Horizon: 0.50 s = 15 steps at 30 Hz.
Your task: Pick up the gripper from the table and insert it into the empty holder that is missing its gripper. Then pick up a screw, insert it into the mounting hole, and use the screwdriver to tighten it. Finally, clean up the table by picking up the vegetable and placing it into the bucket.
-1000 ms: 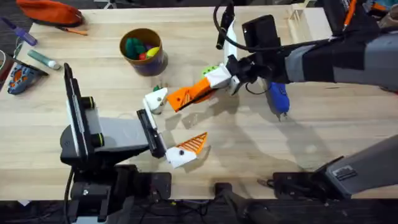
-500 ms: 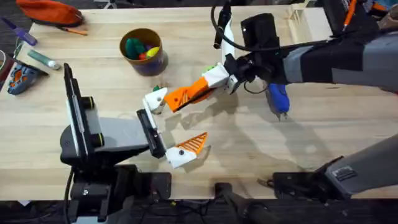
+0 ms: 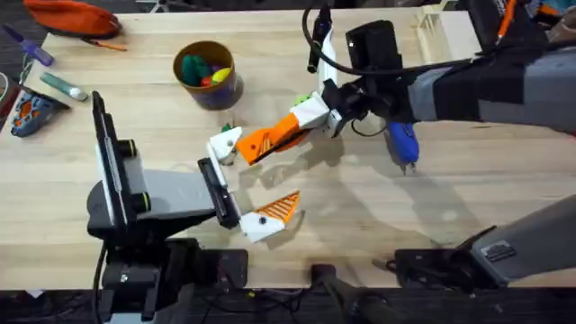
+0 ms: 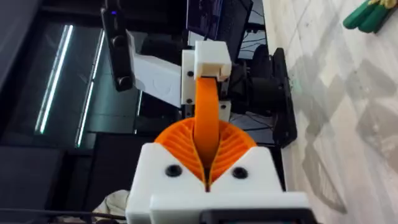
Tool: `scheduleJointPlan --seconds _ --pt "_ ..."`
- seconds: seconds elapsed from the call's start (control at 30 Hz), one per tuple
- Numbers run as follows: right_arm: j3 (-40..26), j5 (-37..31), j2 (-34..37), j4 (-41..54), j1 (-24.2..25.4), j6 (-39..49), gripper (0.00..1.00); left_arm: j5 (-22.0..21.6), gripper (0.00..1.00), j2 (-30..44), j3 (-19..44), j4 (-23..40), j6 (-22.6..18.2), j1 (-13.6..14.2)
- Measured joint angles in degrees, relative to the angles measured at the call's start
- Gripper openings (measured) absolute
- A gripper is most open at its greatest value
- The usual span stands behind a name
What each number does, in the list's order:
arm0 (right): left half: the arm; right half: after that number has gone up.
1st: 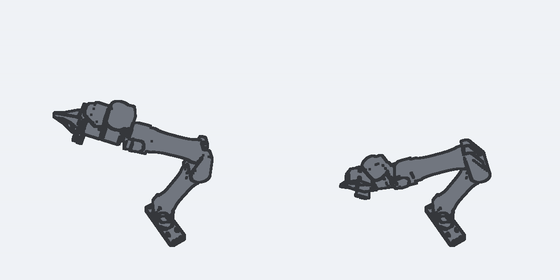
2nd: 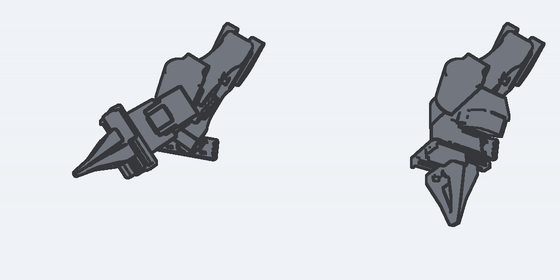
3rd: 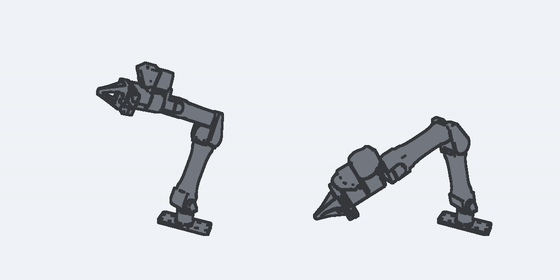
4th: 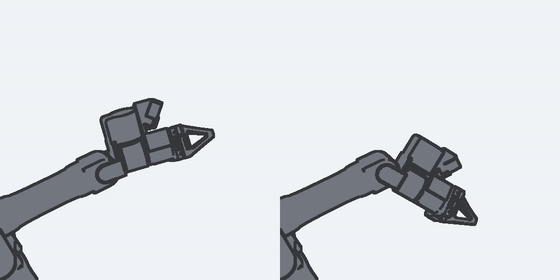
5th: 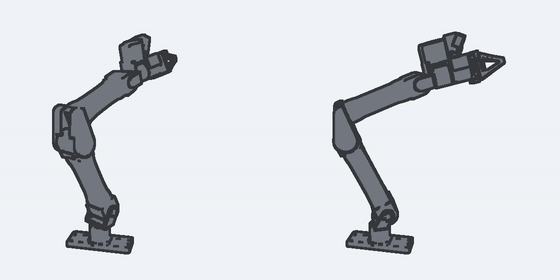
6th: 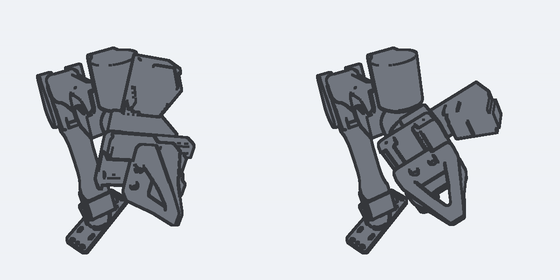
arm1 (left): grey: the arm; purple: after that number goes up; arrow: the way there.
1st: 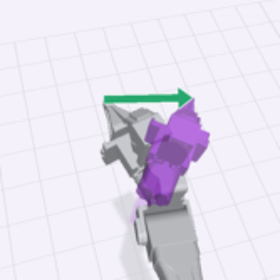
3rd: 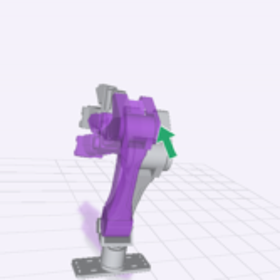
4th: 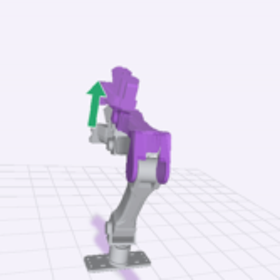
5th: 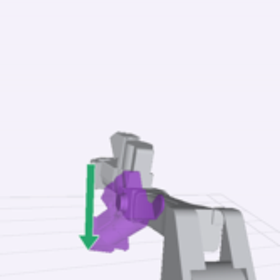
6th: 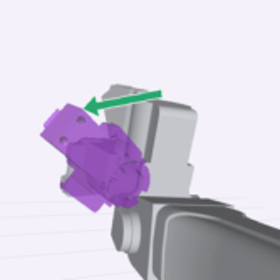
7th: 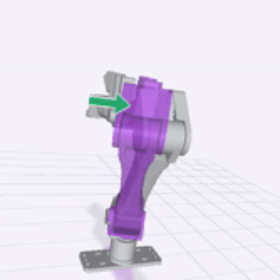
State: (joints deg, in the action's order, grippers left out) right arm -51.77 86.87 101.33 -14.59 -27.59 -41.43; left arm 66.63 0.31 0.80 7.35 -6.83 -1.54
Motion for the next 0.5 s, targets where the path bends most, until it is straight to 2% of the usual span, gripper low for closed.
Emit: scheduleJointPlan --seconds 0.5 --pt "0.00 -0.17 1.39 -2.46 -0.15 -1.48 0.020 0.04 0.985 -0.01 0.00 0.00 0.22 -0.07"
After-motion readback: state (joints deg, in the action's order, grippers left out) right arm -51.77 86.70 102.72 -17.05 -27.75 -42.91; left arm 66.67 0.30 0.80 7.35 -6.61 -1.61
